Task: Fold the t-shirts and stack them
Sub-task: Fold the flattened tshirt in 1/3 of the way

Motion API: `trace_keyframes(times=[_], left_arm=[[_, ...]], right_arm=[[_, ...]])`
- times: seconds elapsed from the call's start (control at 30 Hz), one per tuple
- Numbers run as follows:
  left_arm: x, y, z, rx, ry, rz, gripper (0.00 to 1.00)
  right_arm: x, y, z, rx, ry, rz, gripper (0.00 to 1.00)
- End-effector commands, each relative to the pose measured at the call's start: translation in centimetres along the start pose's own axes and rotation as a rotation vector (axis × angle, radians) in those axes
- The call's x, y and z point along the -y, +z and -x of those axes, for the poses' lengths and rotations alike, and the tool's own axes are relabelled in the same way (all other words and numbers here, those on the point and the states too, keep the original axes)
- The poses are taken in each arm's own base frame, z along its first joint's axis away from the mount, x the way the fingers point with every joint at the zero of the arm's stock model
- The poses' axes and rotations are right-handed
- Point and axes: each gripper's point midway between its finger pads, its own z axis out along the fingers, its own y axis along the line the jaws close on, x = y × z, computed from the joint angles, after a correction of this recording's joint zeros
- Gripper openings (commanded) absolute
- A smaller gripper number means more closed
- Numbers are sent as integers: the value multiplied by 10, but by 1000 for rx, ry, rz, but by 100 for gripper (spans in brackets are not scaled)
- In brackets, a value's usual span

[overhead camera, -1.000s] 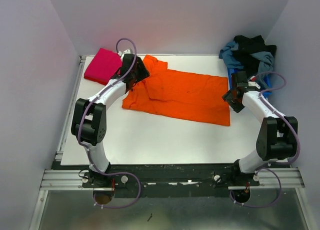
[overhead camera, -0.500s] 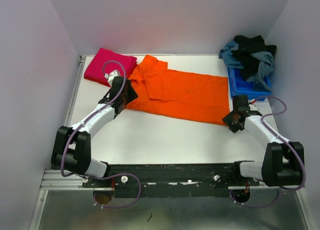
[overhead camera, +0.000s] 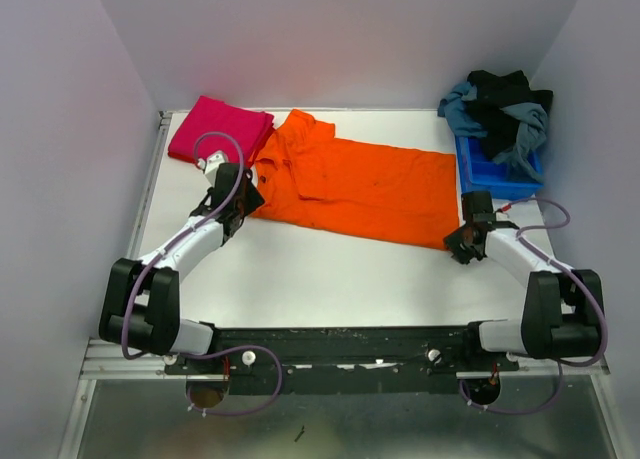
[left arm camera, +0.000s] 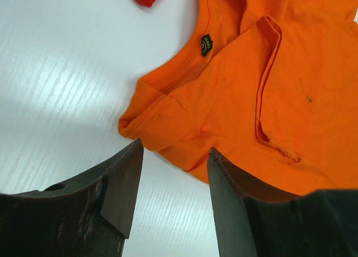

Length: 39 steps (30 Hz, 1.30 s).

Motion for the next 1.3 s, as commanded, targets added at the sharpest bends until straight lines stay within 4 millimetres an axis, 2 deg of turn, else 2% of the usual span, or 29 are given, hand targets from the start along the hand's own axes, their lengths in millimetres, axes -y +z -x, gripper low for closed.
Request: trace_keyframes(times=[0.0,0.1,0.23,0.47,0.6,0.93,0.97,1.03,1.17,1.27], left_arm=[[-2,-1,13,45,-15,3,61],[-6,3,8,26,-24,10,61],[-11,7,0,12,-38,19,60],[-17,14,-15,-5,-75,16,59],[-14,24,-23,-36,-61,6,46],[-24,40,-36,-79,-39,64,47],[-25,42,-37,-81,-37,70,45],[-26,43,-35,-75,-32,79,33],[-42,37,-26,-32,-16,163,1],[-47,28,-15,20,-4,179,0]], right_arm=[[2,6,9,34,47,-50,37],[7,4,12,60,54,-61,18],[11,-2,19,98,40,-60,1],[16,-6,19,115,7,-51,1],[17,-7,18,115,-3,-46,1],[14,-7,20,116,-17,-35,1],[13,-7,21,118,-15,-33,1],[14,-7,21,120,-16,-36,1],[16,-10,23,131,-22,-41,1],[18,-12,25,138,-24,-49,1]])
